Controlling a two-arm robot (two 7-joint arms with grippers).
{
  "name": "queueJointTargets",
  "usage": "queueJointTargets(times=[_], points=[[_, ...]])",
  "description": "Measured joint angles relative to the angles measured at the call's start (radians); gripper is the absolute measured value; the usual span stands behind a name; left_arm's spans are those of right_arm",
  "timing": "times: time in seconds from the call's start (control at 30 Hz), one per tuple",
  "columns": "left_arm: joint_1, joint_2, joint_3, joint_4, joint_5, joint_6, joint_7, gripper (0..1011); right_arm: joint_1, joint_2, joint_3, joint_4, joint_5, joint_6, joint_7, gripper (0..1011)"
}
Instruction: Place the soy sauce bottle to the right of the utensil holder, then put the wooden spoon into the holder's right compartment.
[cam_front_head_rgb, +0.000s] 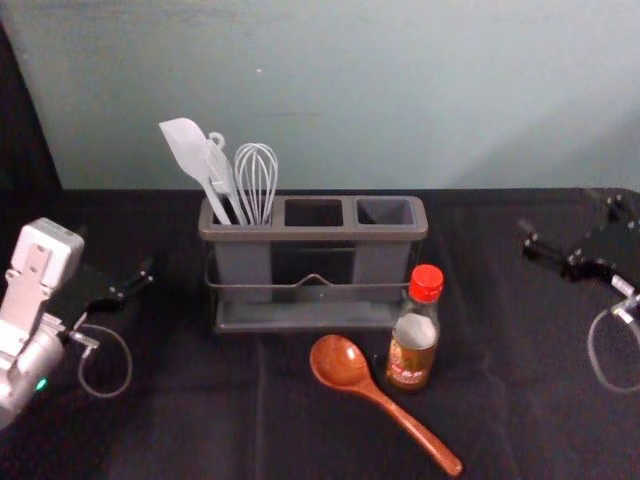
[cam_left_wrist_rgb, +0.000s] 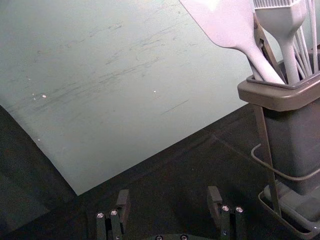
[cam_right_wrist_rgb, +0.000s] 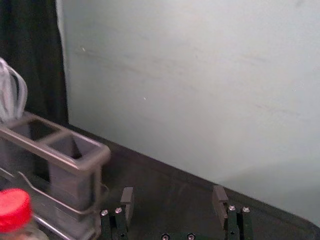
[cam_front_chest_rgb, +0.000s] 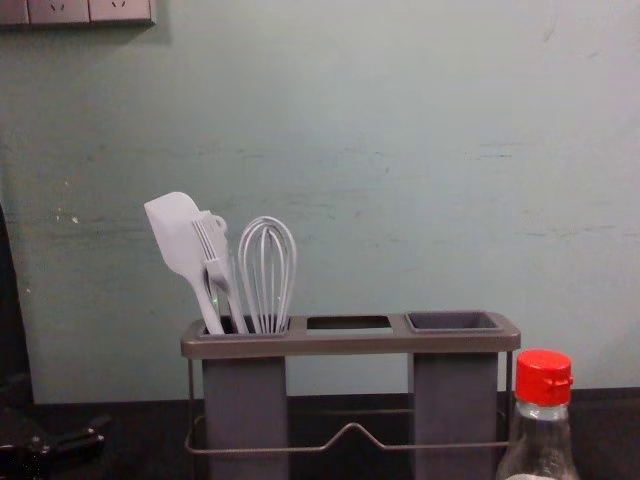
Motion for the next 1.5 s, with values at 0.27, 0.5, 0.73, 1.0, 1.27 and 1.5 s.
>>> queueJointTargets(times=[0.27,0.5,0.73,1.0,1.27,1.5], points=[[0.0,0.0,0.0,0.0,0.0,0.0,0.0,1011,-0.04,-0.001,0.042,-0.139,0.063,0.074,0.056,1003],[0.0,0.0,0.0,0.0,0.0,0.0,0.0,1011,-0.044,-0.042,0.023,-0.167,0.109,0.114,0.103,1002],[0.0,0.0,0.0,0.0,0.0,0.0,0.0,1011,-0.109,-0.129,-0.018,-0.136,0.055,0.002,0.145,1002],[0.0,0.0,0.0,0.0,0.0,0.0,0.0,1011,-0.095,-0.194,-0.07,-0.041,-0.058,-0.063,0.159,1003],[0.0,0.0,0.0,0.0,0.0,0.0,0.0,1011,-0.087,-0.233,-0.074,0.011,-0.091,-0.118,0.172,1002],[0.0,0.0,0.0,0.0,0.0,0.0,0.0,1011,-0.045,-0.299,-0.088,0.092,-0.126,-0.175,0.219,1002]])
